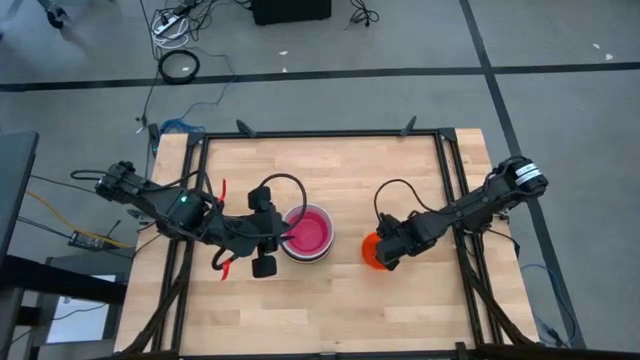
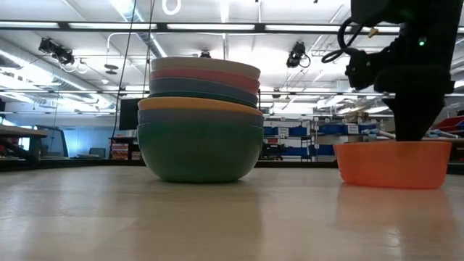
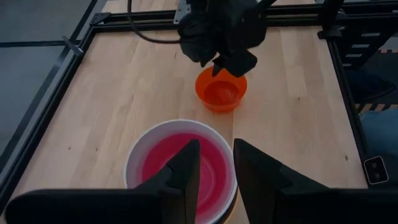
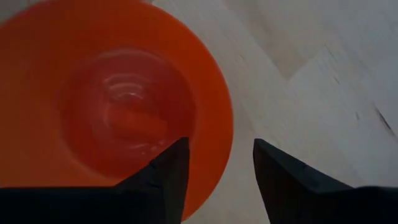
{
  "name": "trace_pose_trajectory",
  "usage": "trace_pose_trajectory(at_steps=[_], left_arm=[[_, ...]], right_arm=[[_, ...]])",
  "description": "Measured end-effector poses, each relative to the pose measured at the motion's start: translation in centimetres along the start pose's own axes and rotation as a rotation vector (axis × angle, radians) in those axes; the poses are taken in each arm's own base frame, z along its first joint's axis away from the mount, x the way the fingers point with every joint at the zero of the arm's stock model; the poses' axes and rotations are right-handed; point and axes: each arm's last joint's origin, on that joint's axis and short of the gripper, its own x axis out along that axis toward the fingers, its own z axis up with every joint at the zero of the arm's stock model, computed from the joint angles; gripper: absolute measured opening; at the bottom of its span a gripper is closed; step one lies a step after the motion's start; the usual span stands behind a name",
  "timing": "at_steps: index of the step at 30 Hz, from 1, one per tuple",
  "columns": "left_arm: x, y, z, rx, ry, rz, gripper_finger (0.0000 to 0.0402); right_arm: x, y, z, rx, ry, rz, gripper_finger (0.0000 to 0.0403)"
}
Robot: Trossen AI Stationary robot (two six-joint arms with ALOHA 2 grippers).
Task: Nest bowls inside each other
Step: Stack the orange bowl on top of the red bowl
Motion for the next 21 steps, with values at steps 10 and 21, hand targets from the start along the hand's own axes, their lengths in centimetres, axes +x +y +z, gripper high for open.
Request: trace_pose_trajectory(at_steps=[10,21], left_arm=[[0.0,0.0,0.0,0.001,-0.001,0.000,0.0106],[0.0,0.0,0.0,-0.001,0.000,0.000,0.0106]], right_arm=[[0.5,0.1,0.2,-0.020,0.017,-0.012,0.0037],[-2.0,-1.2,0.8,0.009,-0.102,0.058,0.0001]])
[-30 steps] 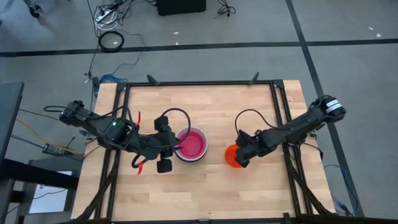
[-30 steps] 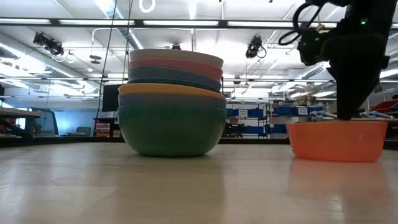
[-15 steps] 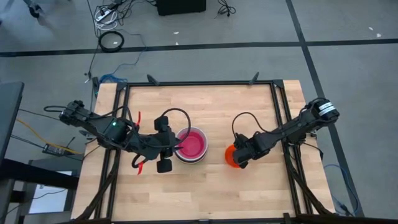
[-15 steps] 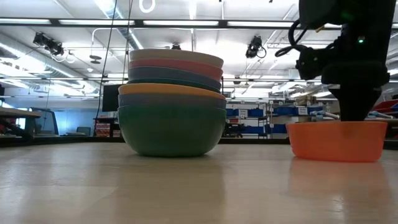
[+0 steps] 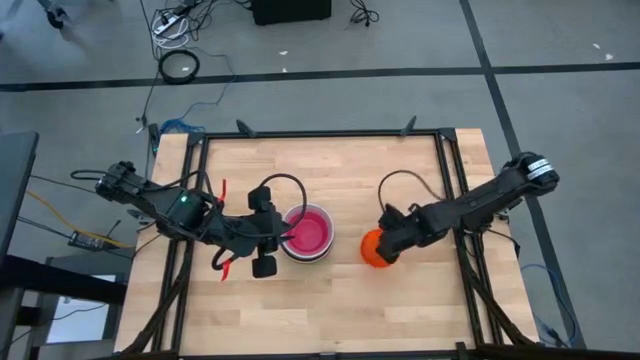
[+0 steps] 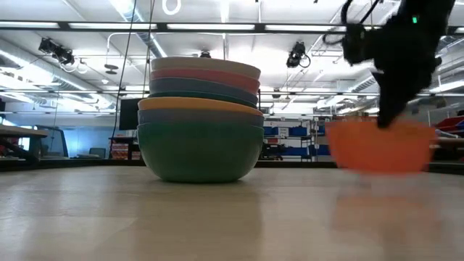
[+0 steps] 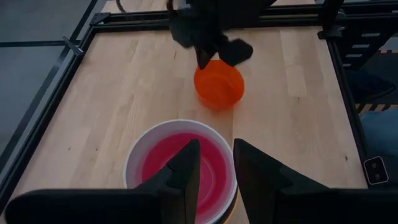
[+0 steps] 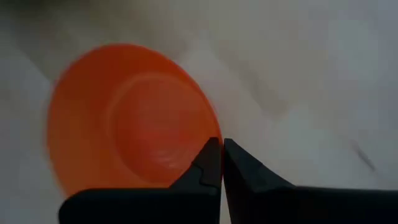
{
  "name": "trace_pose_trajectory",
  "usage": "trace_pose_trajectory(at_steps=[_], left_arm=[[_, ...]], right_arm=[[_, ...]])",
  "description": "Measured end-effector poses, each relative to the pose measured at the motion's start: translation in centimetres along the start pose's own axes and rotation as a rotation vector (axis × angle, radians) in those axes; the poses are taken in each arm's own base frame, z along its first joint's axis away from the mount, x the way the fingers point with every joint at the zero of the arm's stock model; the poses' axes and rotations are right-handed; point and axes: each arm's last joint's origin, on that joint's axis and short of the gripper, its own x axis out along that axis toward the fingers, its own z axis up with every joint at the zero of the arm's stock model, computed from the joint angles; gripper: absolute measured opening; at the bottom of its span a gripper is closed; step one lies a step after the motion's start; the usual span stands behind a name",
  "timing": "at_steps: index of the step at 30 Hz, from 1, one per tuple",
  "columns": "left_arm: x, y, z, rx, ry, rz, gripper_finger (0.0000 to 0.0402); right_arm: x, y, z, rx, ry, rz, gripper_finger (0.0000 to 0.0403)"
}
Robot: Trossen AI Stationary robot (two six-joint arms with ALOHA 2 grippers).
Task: Nest bowls inside each other
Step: Stack the orange bowl on top of the red bowl
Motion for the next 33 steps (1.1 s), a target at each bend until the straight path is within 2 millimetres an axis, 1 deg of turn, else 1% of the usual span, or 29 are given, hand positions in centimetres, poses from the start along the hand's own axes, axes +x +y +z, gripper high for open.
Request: trace_pose_trajectory(at_steps=[3,6,9,11,13,15,17,22,27,33], left_arm=[[0.0,0.0,0.0,0.000,0.000,0.000,0.0106],[0.0,0.0,0.0,0.000,0.000,-0.001,0.0106],[0.0,0.0,0.0,0.000,0.000,0.000,0.0106],[0.0,0.0,0.0,0.001,0.000,0.000,0.0106],[0.0,0.0,0.0,0.000,-0.001,0.000,0.0106],[0.0,0.0,0.0,-0.001,-0.004,0.000,0.0106],[0.0,0.0,0.0,0.000,-0.007,0.008,0.0106],[0.0,0.0,0.1,-0.001,-0.010,0.014,0.0106],[0.0,0.0,0.1,-0.001,-0.013,0.022,0.0106],[0.0,0.0,0.1,-0.001,-0.016,0.022,0.0106]], right_arm=[[-2.2,-0.7,0.7,0.040,-0.132,0.090,0.0000],[-5.0,-1.0,1.6,0.073,-0.291,0.263,0.0000],[-7.4,-0.9,2.6,0.088,-0.446,0.438,0.0000],[-8.6,-0.6,3.4,0.094,-0.549,0.532,0.0000],[-9.0,-0.1,4.3,0.087,-0.628,0.586,0.0000],[-9.0,0.5,5.0,0.077,-0.679,0.612,0.0000],[-8.4,0.9,5.7,0.070,-0.701,0.605,0.0000],[-6.4,1.8,7.7,0.071,-0.749,0.578,0.0000],[-4.4,2.4,9.8,0.077,-0.784,0.593,0.0000],[-2.0,2.7,11.2,0.076,-0.773,0.587,0.0000]])
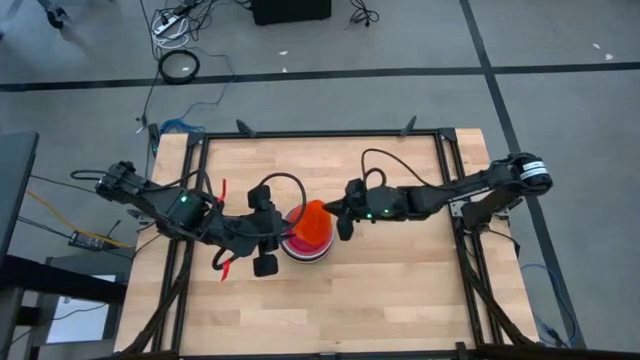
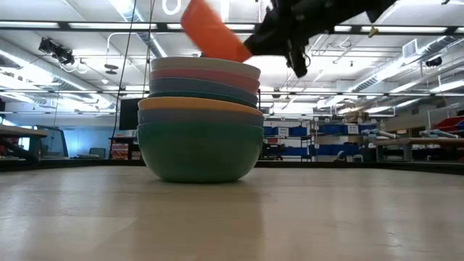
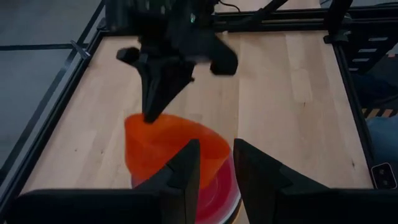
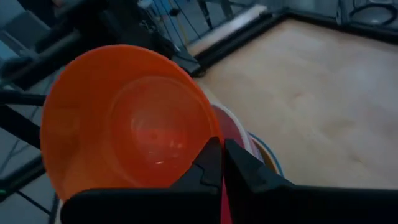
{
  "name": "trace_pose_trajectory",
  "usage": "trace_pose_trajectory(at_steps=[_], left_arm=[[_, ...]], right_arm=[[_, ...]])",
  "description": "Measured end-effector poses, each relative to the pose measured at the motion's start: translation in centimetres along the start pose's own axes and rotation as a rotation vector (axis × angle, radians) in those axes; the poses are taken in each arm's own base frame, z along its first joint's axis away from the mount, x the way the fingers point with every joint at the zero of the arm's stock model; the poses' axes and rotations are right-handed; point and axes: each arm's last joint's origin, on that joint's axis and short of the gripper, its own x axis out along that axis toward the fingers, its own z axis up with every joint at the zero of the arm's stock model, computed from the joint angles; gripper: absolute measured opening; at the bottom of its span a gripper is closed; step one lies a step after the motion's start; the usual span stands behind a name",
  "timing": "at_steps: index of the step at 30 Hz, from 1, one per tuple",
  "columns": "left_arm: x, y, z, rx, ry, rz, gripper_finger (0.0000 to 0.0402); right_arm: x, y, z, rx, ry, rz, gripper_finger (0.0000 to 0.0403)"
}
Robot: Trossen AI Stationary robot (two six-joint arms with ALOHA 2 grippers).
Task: Nest bowls inside each other
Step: Stack the orange bowl on top of the red bowl, then return to Home Position
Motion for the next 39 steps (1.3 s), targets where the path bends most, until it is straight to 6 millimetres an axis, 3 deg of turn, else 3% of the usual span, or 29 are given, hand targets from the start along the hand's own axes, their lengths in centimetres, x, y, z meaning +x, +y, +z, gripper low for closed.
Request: trace_pose_trajectory(at_steps=[7,13,23,27,34,39], left_arm=[[0.0,0.1,0.0,0.000,-0.009,0.026,0.0106],[0.0,0.1,0.0,0.000,-0.009,0.026,0.0106],[0.0,0.1,0.0,0.000,-0.011,0.032,0.0106],[0.0,0.1,0.0,0.001,-0.010,0.033,0.0106],[-0.2,0.3,-0.2,0.016,0.008,0.044,0.0106],[-2.5,1.3,0.5,0.014,-0.099,0.038,0.0106]], right_arm=[[1.6,-0.9,-1.3,-0.012,0.053,-0.034,0.0000],[1.5,-0.7,-1.3,-0.018,0.087,0.021,0.0007],[1.4,-0.9,-1.8,0.020,0.157,0.020,0.0095],[1.2,-0.7,-1.7,0.004,0.152,0.028,0.0112],[-2.5,1.8,0.3,-0.188,0.043,0.133,0.0112],[-6.8,4.2,1.8,-0.292,-0.040,0.302,0.0110]])
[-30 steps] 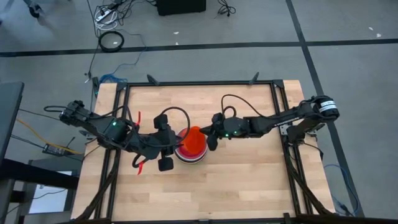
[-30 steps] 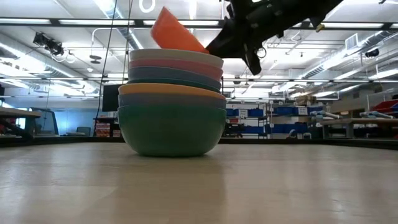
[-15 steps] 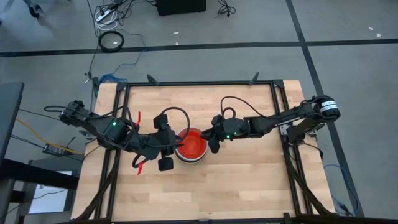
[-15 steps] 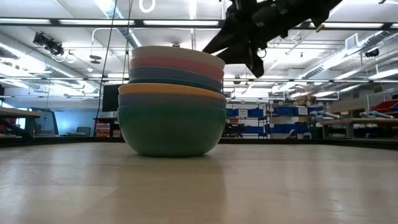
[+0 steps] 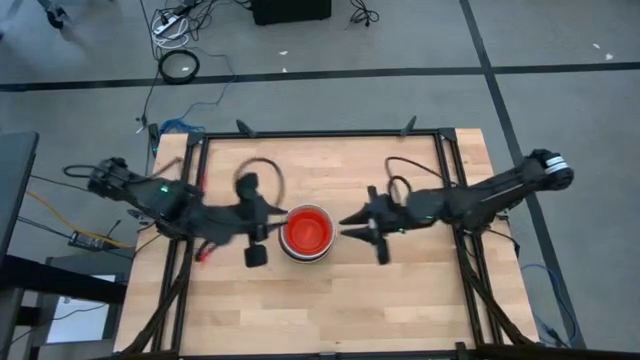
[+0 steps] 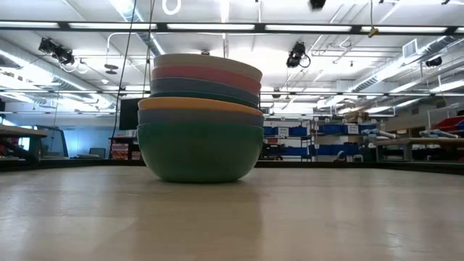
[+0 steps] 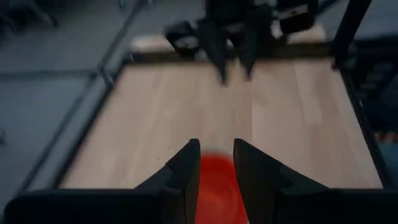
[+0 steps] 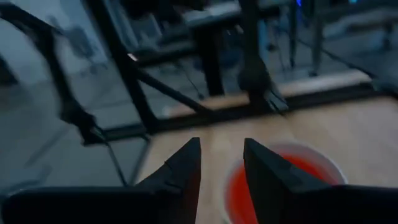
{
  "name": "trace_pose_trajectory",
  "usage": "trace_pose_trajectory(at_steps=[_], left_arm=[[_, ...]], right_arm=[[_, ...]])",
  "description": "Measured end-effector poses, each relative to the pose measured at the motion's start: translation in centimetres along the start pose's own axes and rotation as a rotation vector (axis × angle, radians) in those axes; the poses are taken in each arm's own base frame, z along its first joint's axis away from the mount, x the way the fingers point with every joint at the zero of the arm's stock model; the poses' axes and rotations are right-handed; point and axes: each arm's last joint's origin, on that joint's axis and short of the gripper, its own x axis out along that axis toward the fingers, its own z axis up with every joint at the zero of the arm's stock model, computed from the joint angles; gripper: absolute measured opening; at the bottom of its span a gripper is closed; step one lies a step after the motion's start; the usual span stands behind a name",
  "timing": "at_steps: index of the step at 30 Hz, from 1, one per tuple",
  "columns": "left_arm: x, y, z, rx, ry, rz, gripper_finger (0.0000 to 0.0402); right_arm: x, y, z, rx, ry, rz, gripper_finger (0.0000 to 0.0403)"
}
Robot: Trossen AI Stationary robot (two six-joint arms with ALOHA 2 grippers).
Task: Nest bowls inside each other
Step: Return to Home Position
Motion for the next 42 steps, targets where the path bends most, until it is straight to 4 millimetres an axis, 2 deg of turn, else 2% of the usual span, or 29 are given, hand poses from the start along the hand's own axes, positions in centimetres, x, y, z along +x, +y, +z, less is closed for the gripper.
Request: trace_pose_trajectory(at_steps=[6,10,14,18,22,29,32,36,39,42], left_arm=[[-5.0,2.0,1.5,0.048,-0.239,0.006,0.0106],[-8.4,3.8,1.9,0.069,-0.361,-0.023,0.0106],[-10.1,5.1,1.6,0.052,-0.395,-0.034,0.0106],[-10.3,5.3,1.5,0.057,-0.393,-0.035,0.0106],[-9.9,5.0,1.4,0.092,-0.407,-0.029,0.0106],[-9.1,4.2,0.9,0.169,-0.560,-0.108,0.0106],[-8.2,4.4,-0.7,0.178,-0.572,-0.094,0.0106],[-6.6,5.7,-3.7,0.150,-0.567,-0.018,0.0106],[-6.4,7.3,-6.1,0.108,-0.600,0.039,0.0106],[-7.0,8.8,-8.8,0.068,-0.631,0.074,0.0106]], right_arm=[[-4.7,2.2,2.7,-0.003,-0.133,0.132,0.0108],[-7.4,2.8,4.0,-0.060,-0.209,0.209,0.0107],[-9.2,3.0,4.7,-0.171,-0.257,0.236,0.0107],[-10.0,2.8,4.9,-0.229,-0.260,0.233,0.0107],[-9.9,2.2,4.8,-0.260,-0.234,0.198,0.0107],[-9.3,0.3,5.5,-0.301,-0.254,0.200,0.0107],[-9.3,-1.0,6.8,-0.316,-0.254,0.207,0.0107],[-10.0,-2.5,9.5,-0.379,-0.209,0.185,0.0107],[-11.3,-3.5,11.5,-0.403,-0.177,0.149,0.0107],[-13.5,-4.3,12.8,-0.417,-0.146,0.098,0.0107]])
